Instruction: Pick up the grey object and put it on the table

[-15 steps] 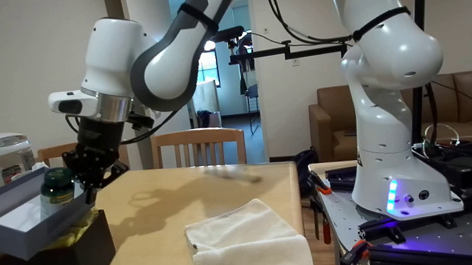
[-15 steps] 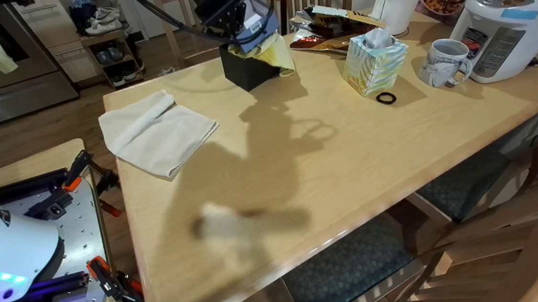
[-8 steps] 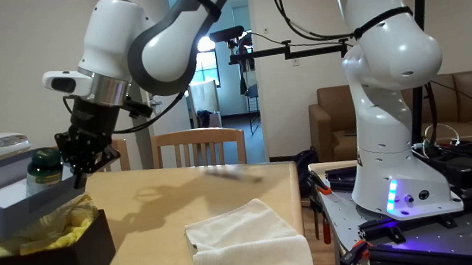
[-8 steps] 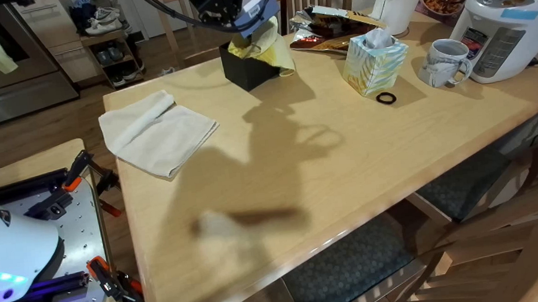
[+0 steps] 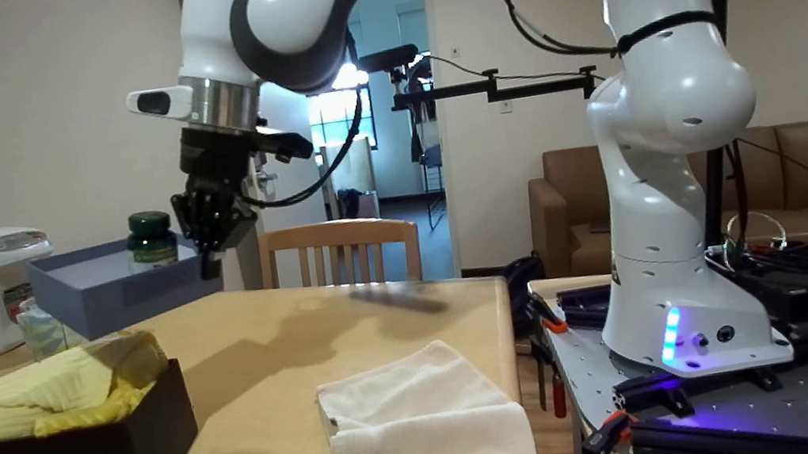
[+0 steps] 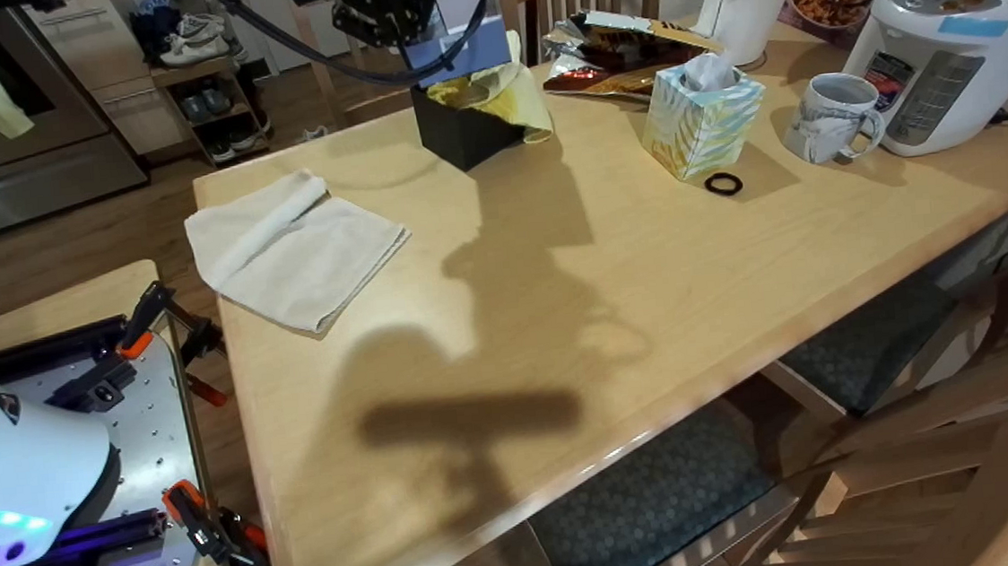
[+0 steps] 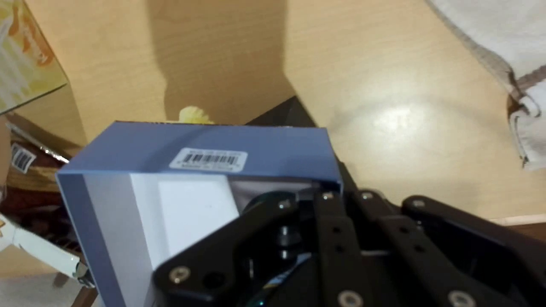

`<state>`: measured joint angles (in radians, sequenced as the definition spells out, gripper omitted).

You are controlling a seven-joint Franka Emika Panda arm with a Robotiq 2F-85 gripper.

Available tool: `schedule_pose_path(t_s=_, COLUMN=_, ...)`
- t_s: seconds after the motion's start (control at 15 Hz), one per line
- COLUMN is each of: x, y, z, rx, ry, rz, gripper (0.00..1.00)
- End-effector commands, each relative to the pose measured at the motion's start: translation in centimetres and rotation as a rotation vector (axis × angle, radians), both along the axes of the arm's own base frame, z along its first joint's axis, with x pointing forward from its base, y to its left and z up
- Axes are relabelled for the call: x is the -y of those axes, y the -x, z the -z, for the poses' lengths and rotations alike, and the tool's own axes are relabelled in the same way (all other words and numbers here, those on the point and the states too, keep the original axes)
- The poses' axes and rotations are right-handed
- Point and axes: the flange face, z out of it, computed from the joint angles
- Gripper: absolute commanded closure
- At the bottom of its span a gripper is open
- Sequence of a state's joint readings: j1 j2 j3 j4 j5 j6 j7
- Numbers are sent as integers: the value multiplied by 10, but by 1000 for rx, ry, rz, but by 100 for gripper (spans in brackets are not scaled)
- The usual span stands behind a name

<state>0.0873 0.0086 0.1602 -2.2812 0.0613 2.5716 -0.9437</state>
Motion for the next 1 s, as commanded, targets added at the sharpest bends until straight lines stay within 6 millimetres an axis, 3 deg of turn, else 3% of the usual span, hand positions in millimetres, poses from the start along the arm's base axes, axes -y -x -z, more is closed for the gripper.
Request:
schedule_pose_path(t_s=0.0, x=21, y=28, z=-12, rx=-83, ry=-45, rz=126, gripper=99)
schedule_pose_path(t_s=0.2, x=42, y=45, z=-8, rx=-134, ry=-91, rz=223, gripper=99)
schedule_pose_path(t_s=0.47, x=73, y=59, z=12, rx=-190, ry=-114, rz=416, gripper=99)
schedule_pose_path(t_s=0.93, x=107, y=70, z=39, rx=-244, ry=-132, rz=711, gripper=99)
